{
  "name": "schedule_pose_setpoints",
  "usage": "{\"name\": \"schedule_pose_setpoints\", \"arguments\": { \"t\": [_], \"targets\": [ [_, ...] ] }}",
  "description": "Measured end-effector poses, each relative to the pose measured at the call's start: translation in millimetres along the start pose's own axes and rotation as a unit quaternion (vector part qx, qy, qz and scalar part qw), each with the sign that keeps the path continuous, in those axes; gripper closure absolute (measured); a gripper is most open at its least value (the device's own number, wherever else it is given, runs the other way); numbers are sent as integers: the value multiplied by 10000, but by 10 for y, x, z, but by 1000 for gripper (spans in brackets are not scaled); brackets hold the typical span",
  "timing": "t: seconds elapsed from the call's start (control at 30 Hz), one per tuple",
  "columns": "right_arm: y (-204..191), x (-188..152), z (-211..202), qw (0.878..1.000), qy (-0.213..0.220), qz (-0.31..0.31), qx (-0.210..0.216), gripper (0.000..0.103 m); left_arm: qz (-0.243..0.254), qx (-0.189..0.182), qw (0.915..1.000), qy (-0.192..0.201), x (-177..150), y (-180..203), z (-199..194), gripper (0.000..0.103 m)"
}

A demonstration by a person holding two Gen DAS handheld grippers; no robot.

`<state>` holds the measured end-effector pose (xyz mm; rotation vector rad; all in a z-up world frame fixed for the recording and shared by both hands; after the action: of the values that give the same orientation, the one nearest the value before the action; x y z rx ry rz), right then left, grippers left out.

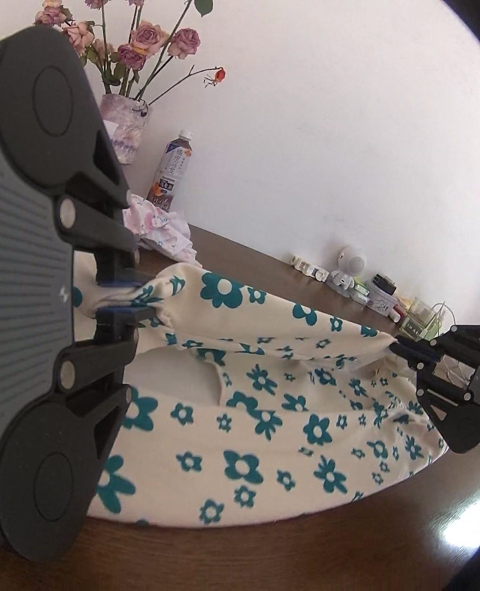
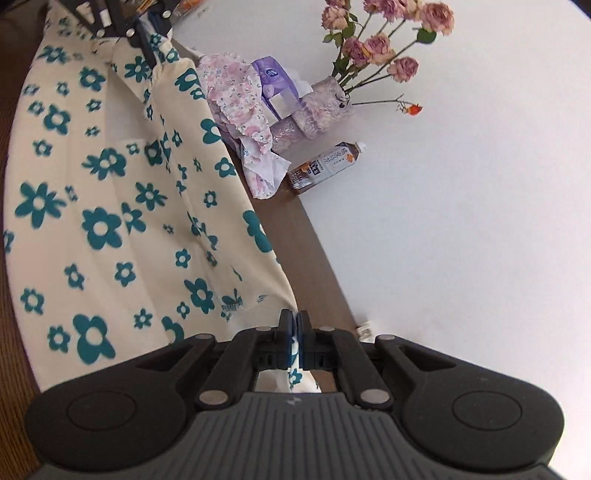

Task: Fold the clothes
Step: 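Hold the shirt with both grippers and fold it lengthwise along its body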

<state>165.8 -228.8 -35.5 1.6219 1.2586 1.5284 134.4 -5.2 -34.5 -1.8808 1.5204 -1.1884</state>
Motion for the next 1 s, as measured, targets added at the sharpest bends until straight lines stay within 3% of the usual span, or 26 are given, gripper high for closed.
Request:
{"name": "schedule_pose_setpoints", "arguments": {
  "t": [0.2, 0.4, 0.53, 0.6, 0.77, 0.93, 1.0],
  "targets": [
    [-210, -46, -162, 9998, -164, -33, 88, 101, 47, -191, 9997, -131, -65, 150, -35, 91],
    [-346, -35, -170, 9992, -288, -62, 256, 100, -202, -615, 9976, -225, -90, 188, -99, 86],
    [-257, -49, -212, 9975, -380, 367, 477, 93, -500, -833, 9951, -178, -77, 118, -160, 70],
    [-146, -50, -218, 9946, -434, 701, 636, 84, -648, -936, 9934, -146, -62, 78, -185, 63],
    [4, -55, -163, 9873, -528, 941, 1164, 76, -530, -1055, 9927, -232, 55, 57, -148, 54],
    [-19, -85, -31, 9817, -673, 808, 1587, 76, -637, -1437, 9867, -420, 92, -5, 64, 58],
    [10, -85, 60, 9755, -760, 1064, 1771, 76, -779, -1520, 9844, -436, 90, -66, 120, 75]
  ]
}}
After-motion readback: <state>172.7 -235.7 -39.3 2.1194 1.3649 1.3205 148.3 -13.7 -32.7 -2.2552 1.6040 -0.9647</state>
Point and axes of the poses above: each gripper's, at about its wrist camera, not at the fingertips, and z roughly the way its jaws point, y to its right, x to its top, the point moved 6 cm from there along z, roughly the way its jaws point, and after that the axes turned 9 degrees about -x, right-handed, at the moved point
